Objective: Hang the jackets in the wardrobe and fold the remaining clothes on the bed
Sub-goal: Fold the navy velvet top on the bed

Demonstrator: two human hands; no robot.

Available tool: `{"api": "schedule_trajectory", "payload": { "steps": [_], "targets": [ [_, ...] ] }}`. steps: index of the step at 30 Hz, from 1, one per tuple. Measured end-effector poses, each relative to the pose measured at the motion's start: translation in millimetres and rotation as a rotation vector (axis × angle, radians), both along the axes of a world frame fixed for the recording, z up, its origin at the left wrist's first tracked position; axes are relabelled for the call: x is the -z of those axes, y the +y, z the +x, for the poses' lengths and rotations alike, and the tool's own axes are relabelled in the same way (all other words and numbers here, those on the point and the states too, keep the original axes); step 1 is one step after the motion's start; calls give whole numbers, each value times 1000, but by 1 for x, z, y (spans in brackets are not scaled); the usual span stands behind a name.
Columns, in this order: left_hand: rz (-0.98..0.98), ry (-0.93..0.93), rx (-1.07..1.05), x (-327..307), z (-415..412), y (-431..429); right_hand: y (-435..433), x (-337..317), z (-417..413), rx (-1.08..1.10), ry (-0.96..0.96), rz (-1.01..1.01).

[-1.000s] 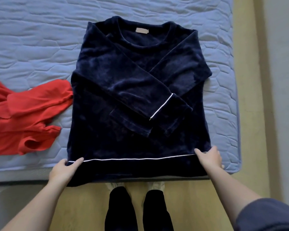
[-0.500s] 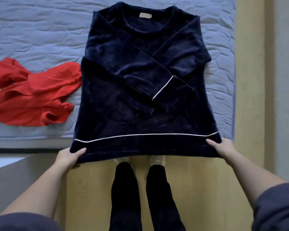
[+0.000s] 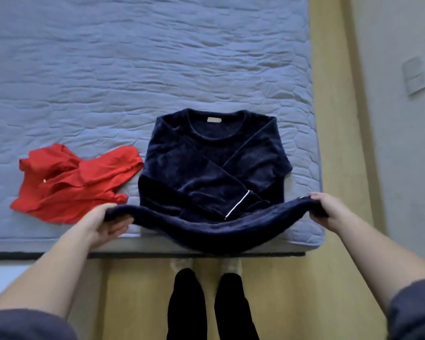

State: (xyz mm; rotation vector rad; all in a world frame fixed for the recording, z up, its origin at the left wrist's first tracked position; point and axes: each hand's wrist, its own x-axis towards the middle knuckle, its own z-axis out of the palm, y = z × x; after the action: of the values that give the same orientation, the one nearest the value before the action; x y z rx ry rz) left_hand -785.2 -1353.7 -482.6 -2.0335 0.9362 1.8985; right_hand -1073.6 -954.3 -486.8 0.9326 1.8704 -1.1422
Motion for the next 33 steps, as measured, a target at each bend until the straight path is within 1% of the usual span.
{"api": "schedule_trajectory", "payload": {
  "steps": [2,4,5,6,7,8,10,12,14,16,17,19,22,24,26,27,29,30,33],
  "targets": [
    [-49,201,-96,-4,-60,-25,-38,-6,-49,117,93,-51],
    [-122,373,-127,-2,-114,-45,-71,-5,-92,206,250,-90],
    [-163,425,-99,1,-138,-50,-86,-2,-107,179,314,-113],
    [-201,438,-37,6,-160,-51,-99,2,-116,104,347,-116],
    [-249,408,60,14,-177,-49,-111,9,-119,-1,372,-83],
    [-325,352,185,23,-188,-42,-119,17,-115,-133,406,-4],
    [-574,241,477,42,-193,-22,-123,41,-92,-462,484,193],
    [-781,173,810,65,-181,2,-116,69,-60,-786,492,316],
    [-867,80,1090,96,-164,21,-110,101,-33,-1030,453,442],
    [-940,-65,1347,131,-152,35,-113,133,-17,-1218,425,552],
    [-969,-114,1453,148,-150,39,-116,149,-14,-1283,438,575],
    [-968,-156,1577,178,-151,39,-121,180,-17,-1362,479,598],
    [-871,-198,1705,218,-156,29,-120,219,-32,-1397,410,574],
    [-846,-199,1849,237,-156,19,-113,236,-41,-1422,382,552],
    [-903,-229,2050,248,-145,13,-103,244,-40,-1523,411,498],
    [-964,-266,2141,250,-135,13,-93,244,-36,-1617,449,501],
    [-1122,-358,2237,253,-122,14,-71,244,-26,-1830,577,597],
    [-1172,-361,2238,251,-121,16,-64,243,-25,-1875,630,635],
    [-1176,-340,2254,245,-130,21,-68,239,-34,-1828,713,679]
  ]
}}
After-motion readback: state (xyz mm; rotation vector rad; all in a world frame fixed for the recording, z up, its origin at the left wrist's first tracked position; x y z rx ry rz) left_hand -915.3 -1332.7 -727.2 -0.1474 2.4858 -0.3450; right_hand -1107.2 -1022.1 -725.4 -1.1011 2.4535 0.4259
